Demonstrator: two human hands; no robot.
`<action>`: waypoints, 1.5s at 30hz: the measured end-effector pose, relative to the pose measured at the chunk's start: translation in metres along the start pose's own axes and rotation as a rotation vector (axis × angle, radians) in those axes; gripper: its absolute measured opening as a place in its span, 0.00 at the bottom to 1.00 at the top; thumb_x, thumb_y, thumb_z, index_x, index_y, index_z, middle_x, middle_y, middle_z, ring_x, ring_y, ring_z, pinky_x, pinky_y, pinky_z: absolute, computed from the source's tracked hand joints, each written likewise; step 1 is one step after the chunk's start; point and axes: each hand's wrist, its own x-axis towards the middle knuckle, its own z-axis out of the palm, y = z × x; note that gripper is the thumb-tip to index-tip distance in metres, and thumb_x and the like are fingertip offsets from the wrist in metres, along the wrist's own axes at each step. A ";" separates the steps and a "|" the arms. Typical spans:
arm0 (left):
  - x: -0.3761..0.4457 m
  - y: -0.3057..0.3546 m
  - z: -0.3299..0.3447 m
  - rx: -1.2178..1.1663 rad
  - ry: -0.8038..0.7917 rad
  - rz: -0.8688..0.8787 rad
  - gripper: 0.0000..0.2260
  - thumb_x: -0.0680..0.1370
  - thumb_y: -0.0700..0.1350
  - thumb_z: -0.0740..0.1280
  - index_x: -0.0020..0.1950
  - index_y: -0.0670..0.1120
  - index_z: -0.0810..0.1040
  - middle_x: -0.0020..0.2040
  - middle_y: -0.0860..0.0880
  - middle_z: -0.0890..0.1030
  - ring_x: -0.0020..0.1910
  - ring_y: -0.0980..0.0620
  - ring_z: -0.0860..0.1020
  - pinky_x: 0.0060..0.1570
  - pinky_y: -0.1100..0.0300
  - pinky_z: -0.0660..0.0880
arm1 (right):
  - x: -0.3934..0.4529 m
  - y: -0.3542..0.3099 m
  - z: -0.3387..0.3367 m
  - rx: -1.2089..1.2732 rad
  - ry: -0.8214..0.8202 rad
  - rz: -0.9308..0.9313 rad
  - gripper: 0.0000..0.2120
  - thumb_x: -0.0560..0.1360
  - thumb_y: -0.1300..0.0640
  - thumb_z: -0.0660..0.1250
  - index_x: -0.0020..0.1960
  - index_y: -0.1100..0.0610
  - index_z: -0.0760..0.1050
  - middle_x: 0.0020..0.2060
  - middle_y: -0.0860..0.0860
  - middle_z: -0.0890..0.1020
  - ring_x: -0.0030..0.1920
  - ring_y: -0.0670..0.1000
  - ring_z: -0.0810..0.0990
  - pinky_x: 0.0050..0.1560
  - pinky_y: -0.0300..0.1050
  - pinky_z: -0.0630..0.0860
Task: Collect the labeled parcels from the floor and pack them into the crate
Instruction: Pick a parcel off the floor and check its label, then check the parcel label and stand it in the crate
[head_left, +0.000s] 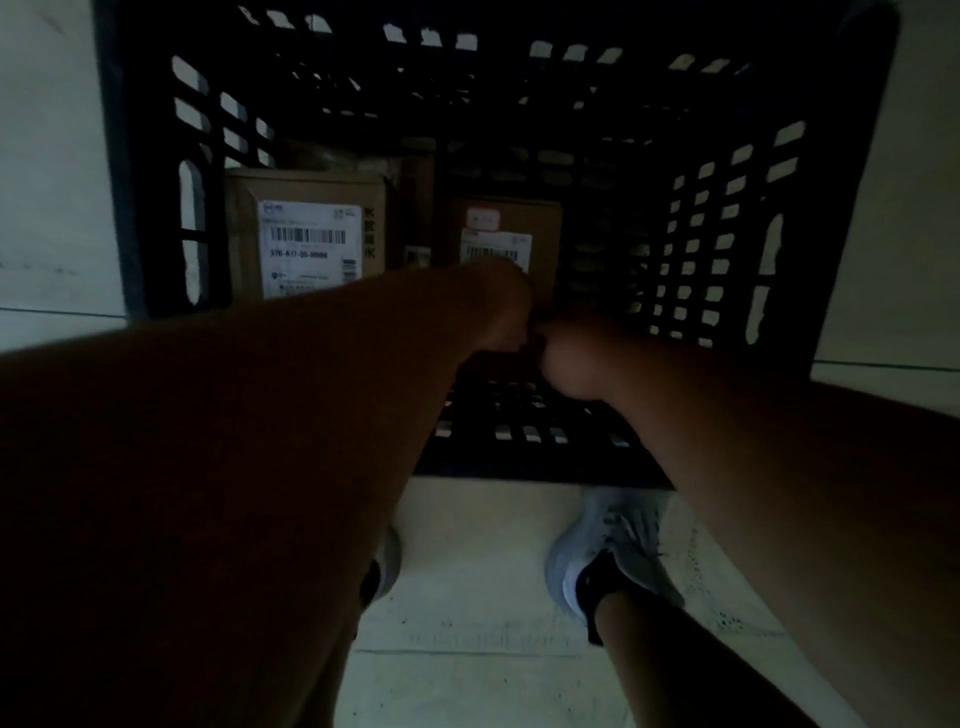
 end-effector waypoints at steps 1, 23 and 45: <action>-0.022 0.008 -0.008 -0.013 0.031 0.026 0.18 0.83 0.44 0.58 0.72 0.39 0.68 0.71 0.38 0.71 0.69 0.42 0.71 0.64 0.53 0.68 | -0.011 -0.004 -0.006 0.040 0.043 0.043 0.20 0.82 0.57 0.56 0.74 0.54 0.66 0.69 0.59 0.71 0.65 0.60 0.72 0.66 0.51 0.70; -0.590 0.198 -0.256 -0.493 1.064 0.540 0.19 0.77 0.51 0.62 0.68 0.57 0.68 0.71 0.53 0.65 0.60 0.56 0.74 0.53 0.59 0.77 | -0.669 -0.119 -0.289 0.450 1.295 -0.113 0.27 0.76 0.48 0.66 0.72 0.54 0.66 0.70 0.52 0.70 0.70 0.51 0.68 0.67 0.57 0.70; -0.628 0.438 -0.297 -0.069 0.768 1.148 0.34 0.71 0.59 0.71 0.74 0.60 0.59 0.77 0.54 0.57 0.73 0.56 0.60 0.63 0.59 0.66 | -0.860 0.029 -0.213 0.755 1.712 0.377 0.46 0.65 0.32 0.68 0.77 0.38 0.49 0.78 0.45 0.54 0.73 0.36 0.52 0.61 0.30 0.60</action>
